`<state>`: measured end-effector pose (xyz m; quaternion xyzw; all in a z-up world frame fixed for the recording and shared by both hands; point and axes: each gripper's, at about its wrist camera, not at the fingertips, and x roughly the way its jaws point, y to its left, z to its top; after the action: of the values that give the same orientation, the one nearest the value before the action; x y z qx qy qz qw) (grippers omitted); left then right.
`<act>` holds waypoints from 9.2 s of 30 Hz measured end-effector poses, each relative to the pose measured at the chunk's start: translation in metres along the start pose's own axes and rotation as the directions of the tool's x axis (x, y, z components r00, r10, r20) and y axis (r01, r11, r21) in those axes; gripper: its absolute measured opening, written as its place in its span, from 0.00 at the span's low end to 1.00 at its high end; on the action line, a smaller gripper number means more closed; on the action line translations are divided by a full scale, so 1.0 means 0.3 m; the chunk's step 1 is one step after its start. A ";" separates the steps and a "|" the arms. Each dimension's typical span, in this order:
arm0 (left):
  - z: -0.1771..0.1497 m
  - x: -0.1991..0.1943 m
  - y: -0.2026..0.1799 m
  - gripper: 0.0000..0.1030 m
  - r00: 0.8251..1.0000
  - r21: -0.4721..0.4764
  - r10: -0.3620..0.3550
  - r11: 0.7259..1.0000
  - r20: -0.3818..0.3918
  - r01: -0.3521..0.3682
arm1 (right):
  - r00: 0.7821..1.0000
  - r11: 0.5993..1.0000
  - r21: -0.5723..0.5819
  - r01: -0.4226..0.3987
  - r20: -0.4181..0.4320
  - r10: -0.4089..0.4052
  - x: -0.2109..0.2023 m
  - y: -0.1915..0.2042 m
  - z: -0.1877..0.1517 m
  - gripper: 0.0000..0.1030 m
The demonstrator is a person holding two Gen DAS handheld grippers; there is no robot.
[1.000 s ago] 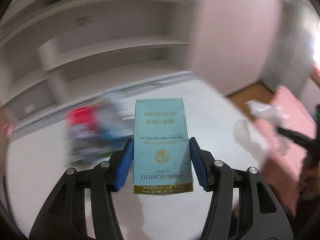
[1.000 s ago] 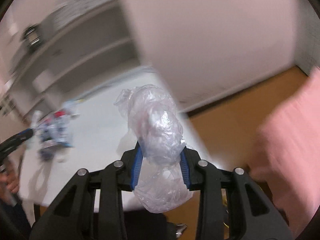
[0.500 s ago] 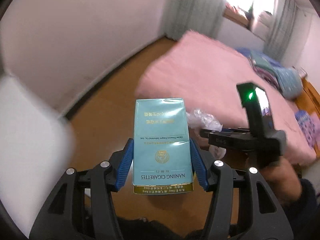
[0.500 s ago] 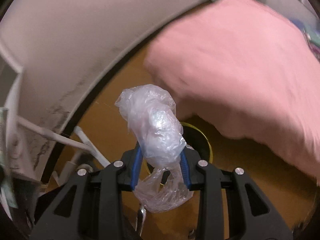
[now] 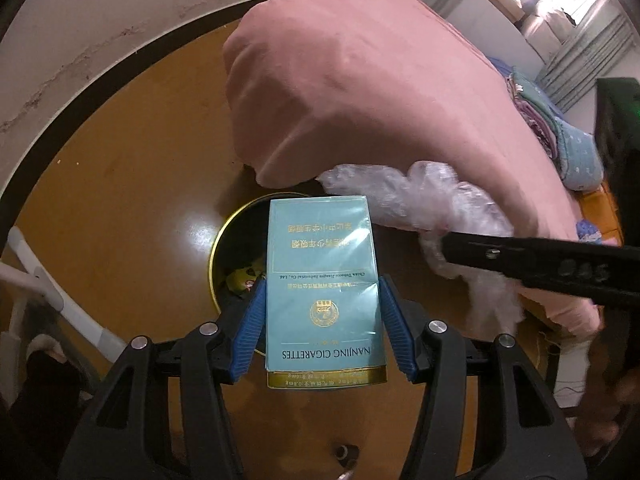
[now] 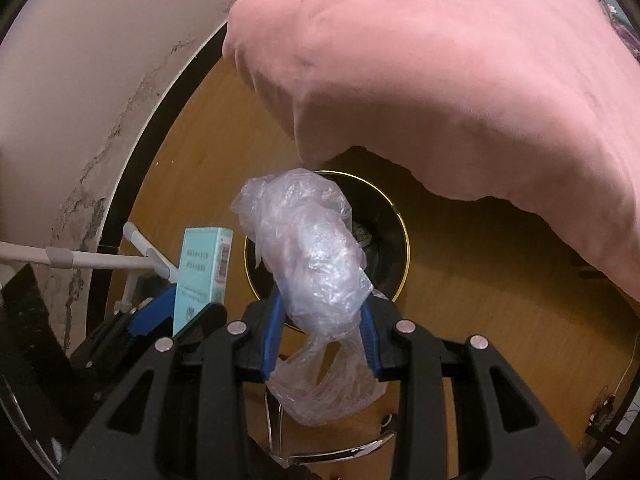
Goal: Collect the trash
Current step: 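Carry the pack and plastic bag to the bin and release both, then return to the desk and grasp the white tissue with the left tool while the right grasps the blue-white wrapper, then carry the tissue and wrapper to the bin and open both tools, then return to the desk and grasp a grey sock with the left tool while the right grasps a blue cloth, then carry the grey sock and blue crumpled paper over the bin and open both tools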
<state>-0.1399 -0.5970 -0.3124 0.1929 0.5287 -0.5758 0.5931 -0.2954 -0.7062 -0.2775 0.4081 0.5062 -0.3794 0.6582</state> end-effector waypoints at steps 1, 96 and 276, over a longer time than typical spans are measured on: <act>-0.005 0.007 0.030 0.53 1.000 -0.013 -0.003 1.000 -0.007 0.003 | 1.000 1.000 0.002 0.001 0.001 -0.001 0.001 0.003 0.003 0.33; -0.972 -1.923 0.931 0.34 0.655 -0.718 0.742 0.534 0.145 -0.446 | 0.823 0.393 -0.838 -0.378 -0.110 0.558 -0.671 1.635 -0.515 0.37; 0.009 -0.272 -0.039 0.19 0.991 0.074 0.107 0.991 0.080 -0.113 | 0.977 0.990 -0.105 -0.095 0.181 0.113 -0.217 0.046 -0.060 0.19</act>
<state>-0.1311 -0.5633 -0.2375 0.2231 0.4714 -0.5694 0.6355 -0.3023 -0.6787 -0.2147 0.3646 0.4378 -0.3565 0.7404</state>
